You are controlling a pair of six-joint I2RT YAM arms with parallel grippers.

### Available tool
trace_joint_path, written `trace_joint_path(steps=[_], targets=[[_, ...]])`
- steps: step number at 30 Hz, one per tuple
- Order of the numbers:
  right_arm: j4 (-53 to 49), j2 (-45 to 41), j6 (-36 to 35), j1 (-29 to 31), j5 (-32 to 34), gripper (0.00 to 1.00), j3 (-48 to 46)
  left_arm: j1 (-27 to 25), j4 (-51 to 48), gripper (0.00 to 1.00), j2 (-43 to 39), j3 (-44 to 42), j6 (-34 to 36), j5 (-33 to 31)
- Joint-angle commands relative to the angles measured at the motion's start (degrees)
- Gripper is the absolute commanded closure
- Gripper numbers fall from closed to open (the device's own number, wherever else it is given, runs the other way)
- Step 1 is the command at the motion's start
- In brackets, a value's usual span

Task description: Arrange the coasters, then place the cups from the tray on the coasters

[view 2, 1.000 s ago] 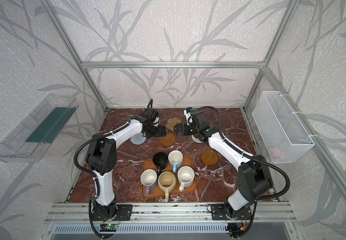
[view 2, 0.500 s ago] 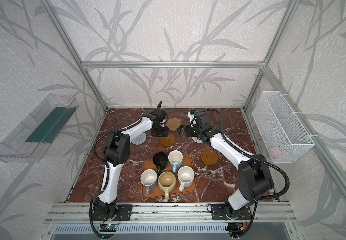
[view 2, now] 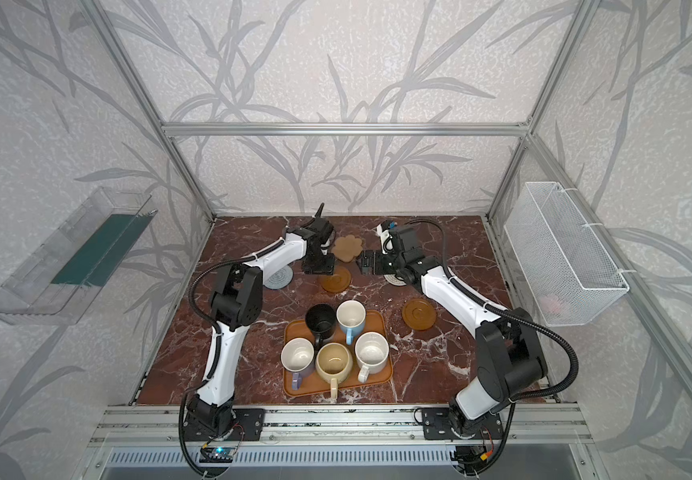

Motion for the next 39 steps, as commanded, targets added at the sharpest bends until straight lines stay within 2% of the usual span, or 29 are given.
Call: trace_joint_path(steps=[1,8,14,26,39], targets=[[1.8,-1.3,0.7,-0.3,0.5,0.01,-1.3,0.0,-0.2,0.45,-0.3,-2.4,-0.5,-1.6],[1.8,-2.1,0.4,-0.3,1.2,0.01,-1.8,0.5,-3.6,0.51,-1.1,-2.9,-1.4,-10.3],[2.5,-1.9,1.4,-0.3,0.4,0.00,-2.0,2.7,-1.8,0.54,-3.9,-6.2,-4.2,-9.3],[2.4,-2.0,1.2,-0.3,-0.4,0.00,-1.8,5.2,-1.9,0.55,-5.3,-6.7,-4.9,-9.1],[2.3,-2.0,1.4,-0.2,-0.9,0.00,-1.5,5.2,-2.9,0.55,-7.9,-7.4,-5.3,-10.0]])
